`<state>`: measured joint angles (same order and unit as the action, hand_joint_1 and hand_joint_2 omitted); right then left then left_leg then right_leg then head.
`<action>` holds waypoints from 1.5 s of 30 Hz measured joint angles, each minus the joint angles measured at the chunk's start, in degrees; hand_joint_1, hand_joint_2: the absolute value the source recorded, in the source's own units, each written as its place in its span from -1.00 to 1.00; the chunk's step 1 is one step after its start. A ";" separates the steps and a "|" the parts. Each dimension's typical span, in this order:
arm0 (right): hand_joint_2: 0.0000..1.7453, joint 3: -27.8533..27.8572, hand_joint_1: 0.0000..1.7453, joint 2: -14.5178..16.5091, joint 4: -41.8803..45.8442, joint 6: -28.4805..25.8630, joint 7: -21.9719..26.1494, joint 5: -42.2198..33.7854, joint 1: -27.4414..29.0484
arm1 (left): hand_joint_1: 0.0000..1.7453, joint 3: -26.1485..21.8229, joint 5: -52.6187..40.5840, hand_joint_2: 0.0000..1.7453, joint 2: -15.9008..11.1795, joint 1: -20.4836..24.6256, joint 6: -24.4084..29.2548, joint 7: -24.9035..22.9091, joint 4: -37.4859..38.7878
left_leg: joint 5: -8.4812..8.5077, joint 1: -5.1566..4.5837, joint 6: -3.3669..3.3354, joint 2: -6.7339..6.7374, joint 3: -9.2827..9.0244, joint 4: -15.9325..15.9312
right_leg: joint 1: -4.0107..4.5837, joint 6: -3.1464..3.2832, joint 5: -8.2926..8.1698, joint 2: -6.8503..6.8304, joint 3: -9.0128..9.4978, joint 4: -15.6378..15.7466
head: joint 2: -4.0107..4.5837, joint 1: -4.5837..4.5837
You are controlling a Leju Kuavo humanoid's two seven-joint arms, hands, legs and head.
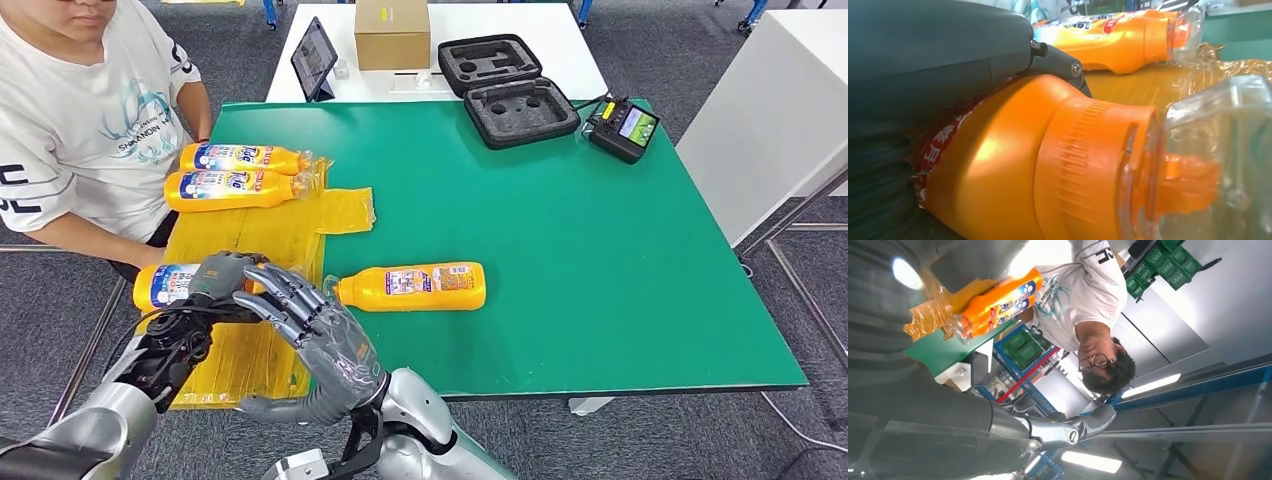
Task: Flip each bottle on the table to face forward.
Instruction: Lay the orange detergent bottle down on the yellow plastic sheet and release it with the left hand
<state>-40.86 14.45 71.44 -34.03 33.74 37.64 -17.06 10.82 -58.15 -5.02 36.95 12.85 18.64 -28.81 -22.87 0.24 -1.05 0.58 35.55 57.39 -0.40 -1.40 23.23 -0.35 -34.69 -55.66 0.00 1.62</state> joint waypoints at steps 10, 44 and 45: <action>1.00 -0.16 -1.00 0.00 -0.64 0.62 -0.54 0.50 -0.02 | -1.00 -1.89 4.53 1.00 -0.33 1.20 -7.50 3.10 0.88 | 0.00 0.00 0.01 -0.02 -0.11 0.00 | -0.01 0.00 0.00 0.00 0.12 -0.01 | 0.00 0.01; 1.00 -0.23 -1.00 0.16 -5.27 -0.70 -5.24 4.69 -1.38 | -1.00 -27.45 54.37 -1.00 3.81 -2.81 -9.36 19.05 -2.88 | 0.00 0.02 0.01 0.03 -0.11 0.01 | -0.01 0.00 0.02 0.01 0.09 -0.01 | 0.00 0.01; 1.00 -0.24 -1.00 0.14 -5.46 -1.06 -5.76 5.15 -1.43 | -1.00 -27.59 55.06 -0.50 3.95 -3.46 -5.56 20.04 -4.05 | 0.00 0.03 0.02 0.08 -0.08 0.01 | -0.01 0.01 0.02 0.05 0.04 -0.01 | 0.00 0.00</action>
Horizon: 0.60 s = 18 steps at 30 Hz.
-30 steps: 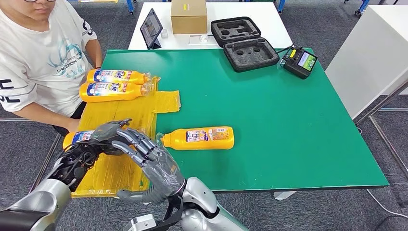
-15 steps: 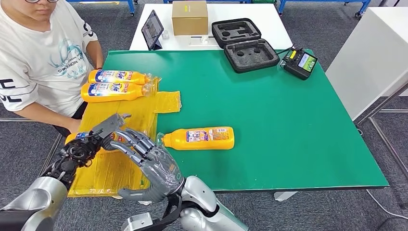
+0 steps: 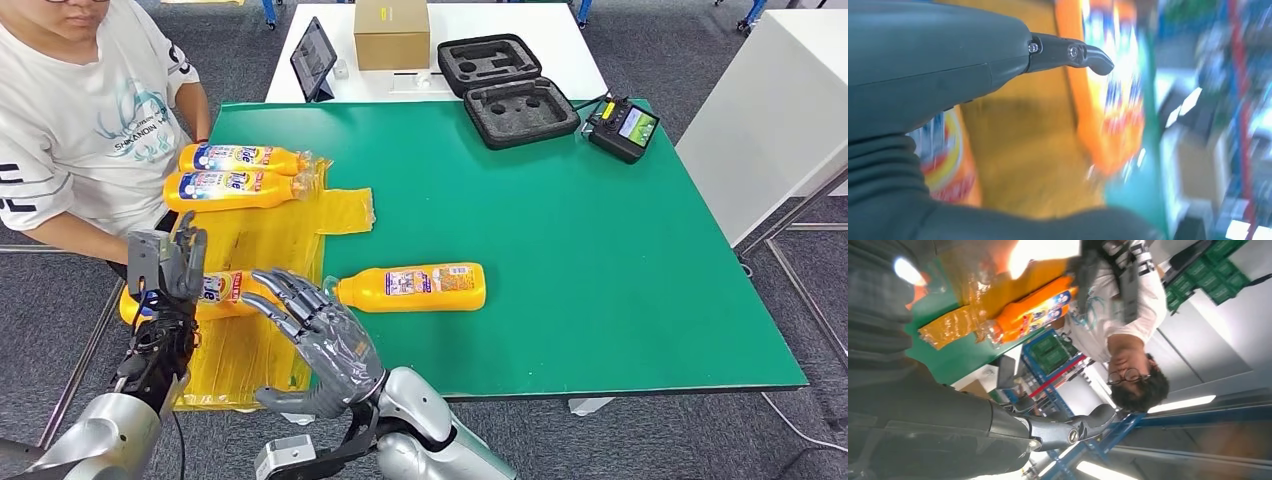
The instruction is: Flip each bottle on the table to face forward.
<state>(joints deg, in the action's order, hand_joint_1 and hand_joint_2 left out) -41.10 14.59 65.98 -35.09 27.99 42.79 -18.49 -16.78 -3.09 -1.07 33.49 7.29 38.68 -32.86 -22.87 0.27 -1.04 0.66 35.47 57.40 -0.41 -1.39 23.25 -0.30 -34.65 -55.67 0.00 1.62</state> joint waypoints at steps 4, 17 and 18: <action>1.00 0.16 -1.00 -0.61 -1.11 -0.32 -7.70 7.11 -1.01 | -1.00 1.21 -0.80 1.00 0.34 -3.98 22.33 1.43 -10.09 | 0.00 0.01 0.01 0.02 0.15 0.00 | 0.00 0.00 0.00 0.03 -0.16 0.00 | 0.00 -0.01; 1.00 11.81 -1.00 -7.37 -13.28 13.05 -30.81 23.56 -10.70 | -1.00 0.88 -2.39 1.00 1.96 -15.98 32.73 1.61 -41.99 | 0.03 -0.11 -0.06 -0.12 0.31 0.05 | -0.06 -0.07 -0.04 -0.09 -0.25 0.03 | 0.00 0.00; 1.00 12.77 -1.00 -7.80 -14.59 13.71 -31.11 24.01 -11.42 | -1.00 1.07 -2.12 1.00 2.24 -16.49 32.73 1.60 -43.48 | 0.03 -0.11 -0.06 -0.14 0.32 0.05 | -0.06 -0.07 -0.04 -0.09 -0.25 0.03 | 0.00 0.01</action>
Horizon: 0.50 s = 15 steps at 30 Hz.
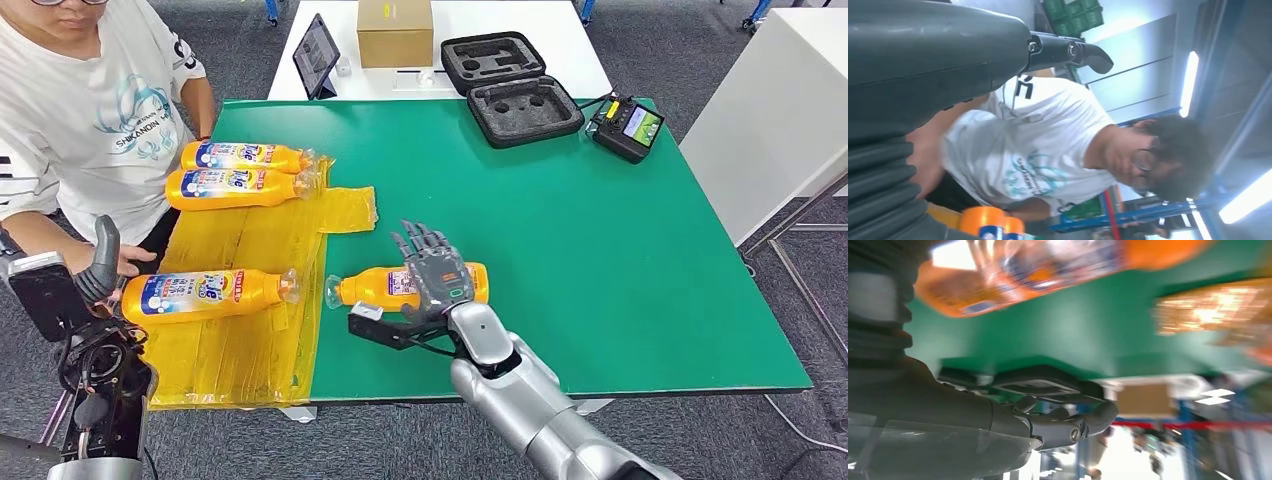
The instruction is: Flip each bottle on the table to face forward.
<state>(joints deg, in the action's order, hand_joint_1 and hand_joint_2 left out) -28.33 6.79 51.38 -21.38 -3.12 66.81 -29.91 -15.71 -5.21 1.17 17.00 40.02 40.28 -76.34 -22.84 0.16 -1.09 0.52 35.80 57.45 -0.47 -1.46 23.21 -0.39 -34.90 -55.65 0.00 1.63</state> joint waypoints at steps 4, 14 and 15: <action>1.00 2.56 -1.00 -1.00 -4.64 1.08 -0.30 0.75 -2.14 | -1.00 1.08 0.56 1.00 0.87 -1.12 0.00 0.00 -3.92 | 0.00 0.01 0.00 0.00 0.01 0.00 | 0.00 0.00 0.00 0.01 -0.01 0.00 | 0.00 0.00; 1.00 5.46 -1.00 -1.17 -11.16 4.35 3.02 -2.28 -3.92 | -1.00 2.91 1.03 1.00 1.54 -1.88 -0.01 0.00 -6.49 | 0.00 0.06 0.00 0.00 0.03 -0.01 | 0.03 0.00 0.00 0.01 -0.04 -0.01 | 0.00 0.00; 1.00 5.82 -1.00 -1.07 -11.91 5.32 4.19 -3.40 -4.10 | -1.00 3.14 0.79 1.00 1.56 -1.86 -0.01 0.00 -6.49 | 0.00 0.06 0.00 0.00 0.03 -0.01 | 0.03 0.00 0.00 0.01 -0.04 -0.01 | 0.00 0.00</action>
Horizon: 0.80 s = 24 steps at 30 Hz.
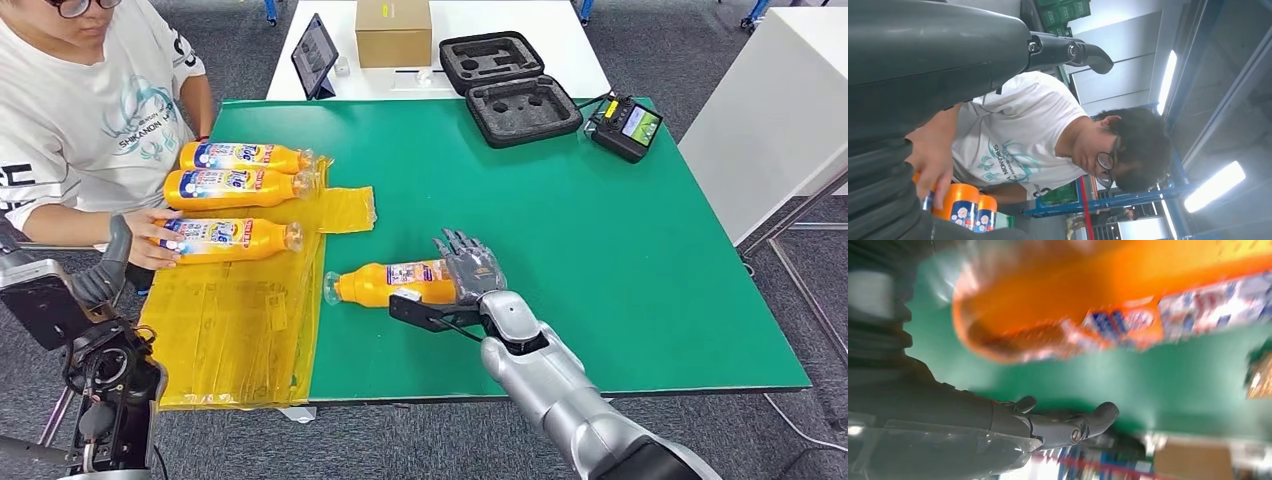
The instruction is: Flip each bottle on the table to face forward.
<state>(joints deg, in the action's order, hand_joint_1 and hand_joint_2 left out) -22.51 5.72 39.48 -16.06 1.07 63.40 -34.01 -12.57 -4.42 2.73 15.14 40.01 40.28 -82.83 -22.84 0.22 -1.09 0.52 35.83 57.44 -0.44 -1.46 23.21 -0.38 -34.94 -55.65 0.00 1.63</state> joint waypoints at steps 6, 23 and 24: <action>1.00 2.12 -1.00 0.98 -4.24 3.99 4.52 -4.30 -1.12 | -1.00 1.28 -0.76 1.00 0.31 0.21 -0.01 0.00 0.09 | 0.00 -0.02 0.00 0.00 0.01 0.00 | -0.01 0.00 0.00 0.01 0.00 0.00 | 0.00 0.00; 1.00 4.27 0.99 3.55 -13.01 10.17 8.42 -7.73 -6.88 | -1.00 3.49 1.95 1.00 0.88 2.12 -0.20 -0.03 3.56 | 0.00 -0.01 0.00 0.01 0.00 0.01 | 0.00 0.00 0.00 0.02 -0.01 0.00 | 0.00 0.01; 1.00 4.33 1.00 3.63 -13.33 10.72 8.49 -7.88 -7.19 | -1.00 3.52 2.36 1.00 0.88 2.18 -0.42 -0.03 3.86 | 0.00 -0.01 0.00 0.01 0.00 0.01 | 0.00 0.00 0.00 0.02 -0.01 0.00 | 0.00 0.01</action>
<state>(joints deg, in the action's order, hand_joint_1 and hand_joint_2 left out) -18.18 9.36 26.14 -5.34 9.56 55.53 -41.20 -9.04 -2.06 3.61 17.32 39.59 40.25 -78.97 -22.84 0.21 -1.09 0.54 35.82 57.45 -0.44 -1.46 23.20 -0.37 -34.95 -55.65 0.00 1.63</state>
